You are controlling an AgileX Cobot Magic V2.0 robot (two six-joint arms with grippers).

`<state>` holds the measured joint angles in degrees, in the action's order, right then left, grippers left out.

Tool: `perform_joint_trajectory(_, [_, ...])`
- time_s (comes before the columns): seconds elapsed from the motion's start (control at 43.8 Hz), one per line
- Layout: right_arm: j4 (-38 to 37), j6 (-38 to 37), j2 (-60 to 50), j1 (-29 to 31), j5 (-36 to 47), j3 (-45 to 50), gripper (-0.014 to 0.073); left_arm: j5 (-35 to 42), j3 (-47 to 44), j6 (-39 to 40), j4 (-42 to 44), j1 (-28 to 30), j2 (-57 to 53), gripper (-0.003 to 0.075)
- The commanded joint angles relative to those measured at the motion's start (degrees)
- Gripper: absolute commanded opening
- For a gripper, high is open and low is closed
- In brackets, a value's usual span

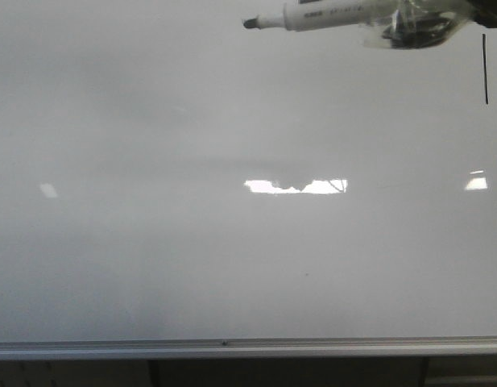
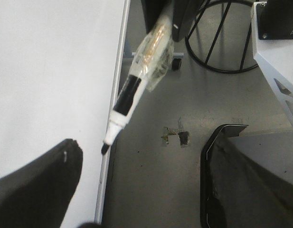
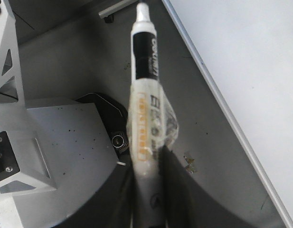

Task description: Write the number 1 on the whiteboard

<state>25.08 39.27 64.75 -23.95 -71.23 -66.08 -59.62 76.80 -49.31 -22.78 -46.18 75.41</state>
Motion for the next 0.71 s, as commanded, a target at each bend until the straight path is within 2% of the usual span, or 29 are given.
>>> perform_joint_trajectory(0.0, [2.2,0.7,-0.9,-0.1,-5.3,-2.0,0.0013,2.1,4.0,-1.5,-1.5,-1.9,2.0,0.0544])
perform_joint_trajectory(0.411, [2.2,0.7,-0.9,-0.1,-5.3,-2.0,0.0013,2.0,11.0,-1.8,-0.2,-3.3,12.9,0.0536])
perform_joint_trajectory(0.502, [2.2,0.7,-0.9,-0.1,-5.3,-2.0,0.0013,1.3,11.0,-1.8,-0.2,-3.3,13.2,0.0459])
perform_joint_trajectory(0.685, [2.2,0.7,-0.9,-0.1,-5.0,-2.0,0.0013,1.2,11.0,-1.8,-0.2,-3.3,13.2,0.0230])
